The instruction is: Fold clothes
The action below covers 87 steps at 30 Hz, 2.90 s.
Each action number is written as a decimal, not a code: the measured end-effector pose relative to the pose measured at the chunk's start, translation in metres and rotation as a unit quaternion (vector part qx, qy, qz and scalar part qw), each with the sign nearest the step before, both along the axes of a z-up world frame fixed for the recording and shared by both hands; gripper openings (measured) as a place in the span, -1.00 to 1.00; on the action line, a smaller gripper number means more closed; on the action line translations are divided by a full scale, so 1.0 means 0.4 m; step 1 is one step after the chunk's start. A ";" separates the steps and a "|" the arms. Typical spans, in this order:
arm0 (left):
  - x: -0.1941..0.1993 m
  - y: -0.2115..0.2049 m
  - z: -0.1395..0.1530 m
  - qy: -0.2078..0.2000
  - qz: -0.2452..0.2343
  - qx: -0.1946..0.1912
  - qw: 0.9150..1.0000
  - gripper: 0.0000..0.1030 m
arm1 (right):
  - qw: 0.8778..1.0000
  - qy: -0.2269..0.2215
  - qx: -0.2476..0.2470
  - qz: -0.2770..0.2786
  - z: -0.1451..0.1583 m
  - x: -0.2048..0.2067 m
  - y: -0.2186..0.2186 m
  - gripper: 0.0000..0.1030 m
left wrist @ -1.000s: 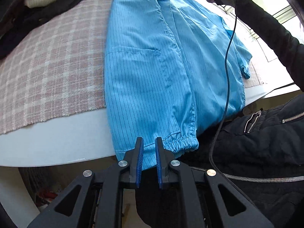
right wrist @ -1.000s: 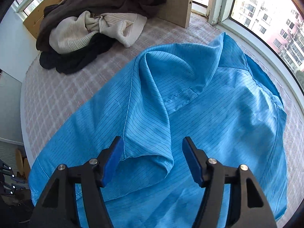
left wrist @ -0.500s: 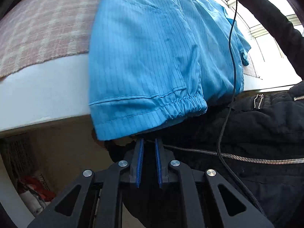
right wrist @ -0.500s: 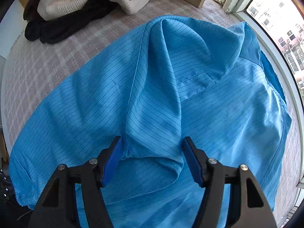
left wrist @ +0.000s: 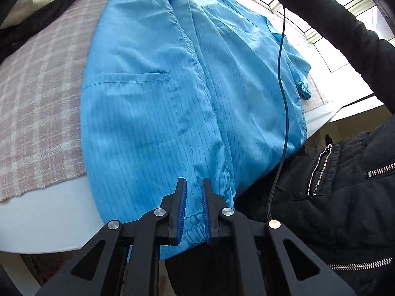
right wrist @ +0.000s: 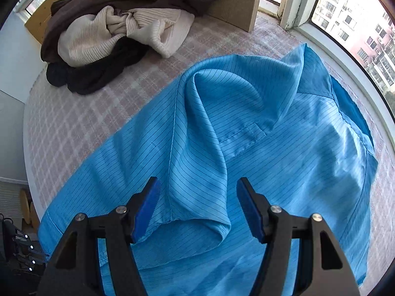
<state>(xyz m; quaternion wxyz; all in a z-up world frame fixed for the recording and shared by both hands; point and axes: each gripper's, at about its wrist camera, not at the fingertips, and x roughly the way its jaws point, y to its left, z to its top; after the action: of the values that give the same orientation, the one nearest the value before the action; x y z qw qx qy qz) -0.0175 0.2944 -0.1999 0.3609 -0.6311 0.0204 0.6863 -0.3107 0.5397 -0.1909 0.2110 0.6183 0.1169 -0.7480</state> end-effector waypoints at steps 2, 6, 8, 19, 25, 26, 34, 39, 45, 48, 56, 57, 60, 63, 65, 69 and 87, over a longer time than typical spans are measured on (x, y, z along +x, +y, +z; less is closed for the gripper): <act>-0.005 0.019 -0.022 -0.014 -0.014 0.006 1.000 -0.80 | 1.000 0.002 0.005 0.000 -0.011 -0.018 -0.002 0.23; -0.002 0.044 -0.062 -0.042 -0.040 0.006 0.998 -0.80 | 1.000 -0.020 -0.015 -0.005 -0.043 -0.055 -0.003 0.23; 0.004 0.048 -0.073 -0.049 -0.049 0.006 0.998 -0.80 | 1.000 -0.023 -0.005 0.002 -0.064 -0.052 -0.012 0.23; 0.020 0.037 -0.083 -0.064 -0.074 0.015 0.995 -0.80 | 0.997 -0.049 -0.027 0.048 -0.041 0.029 0.027 -0.88; 0.036 0.033 -0.083 -0.081 -0.093 0.016 0.992 -0.80 | 0.998 -0.056 -0.029 0.025 -0.001 0.060 0.104 -0.90; 0.033 0.031 -0.080 -0.083 -0.093 0.018 0.992 -0.80 | 0.998 -0.062 -0.014 0.016 -0.019 0.060 0.112 -0.90; -0.092 0.020 0.040 0.010 -0.053 0.024 0.998 -0.80 | 0.996 -0.079 0.024 -0.017 -0.021 0.037 0.130 -0.84; -0.138 0.057 -0.032 0.000 -0.080 -0.015 0.997 -0.80 | 0.995 0.016 -0.043 -0.085 0.098 -0.070 0.166 -0.69; -0.099 0.075 -0.082 -0.037 -0.109 -0.005 0.993 -0.76 | 0.990 0.006 -0.054 -0.132 -0.002 -0.256 0.133 -0.69; -0.110 0.046 -0.092 -0.057 -0.088 0.015 0.994 -0.80 | 0.988 0.003 -0.025 -0.153 -0.070 -0.326 0.131 -0.69; -0.102 0.042 -0.088 -0.046 -0.090 0.013 0.995 -0.84 | 0.962 0.022 -0.123 -0.242 0.007 -0.367 0.268 -0.69; -0.102 0.046 -0.087 -0.042 -0.094 0.011 0.995 -0.84 | 0.961 0.029 -0.136 -0.240 0.037 -0.346 0.281 -0.66; -0.102 0.053 -0.085 -0.037 -0.101 0.009 0.994 -0.84 | 0.957 0.036 -0.158 -0.241 0.113 -0.271 0.302 -0.29; -0.105 0.047 -0.084 -0.036 -0.105 0.009 0.994 -0.84 | 0.976 0.035 -0.123 -0.176 0.135 -0.190 0.248 -0.08; -0.107 0.044 -0.084 -0.036 -0.107 0.008 0.994 -0.83 | 0.983 0.036 -0.121 -0.135 0.127 -0.146 0.197 -0.08; -0.106 0.049 -0.084 -0.034 -0.112 0.005 0.993 -0.83 | 0.980 0.016 -0.174 -0.093 0.077 -0.134 0.096 -0.08; -0.041 -0.231 -0.021 -0.082 0.110 0.010 0.990 -0.39 | 0.997 -0.062 0.021 -0.036 0.036 -0.010 -0.081 -0.08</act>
<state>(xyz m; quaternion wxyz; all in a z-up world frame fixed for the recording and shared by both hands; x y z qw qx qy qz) -0.0339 0.2021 -0.2083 0.2902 -0.6800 -0.0860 0.6678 -0.3148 0.5072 -0.1765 0.1771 0.6721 0.0969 -0.7124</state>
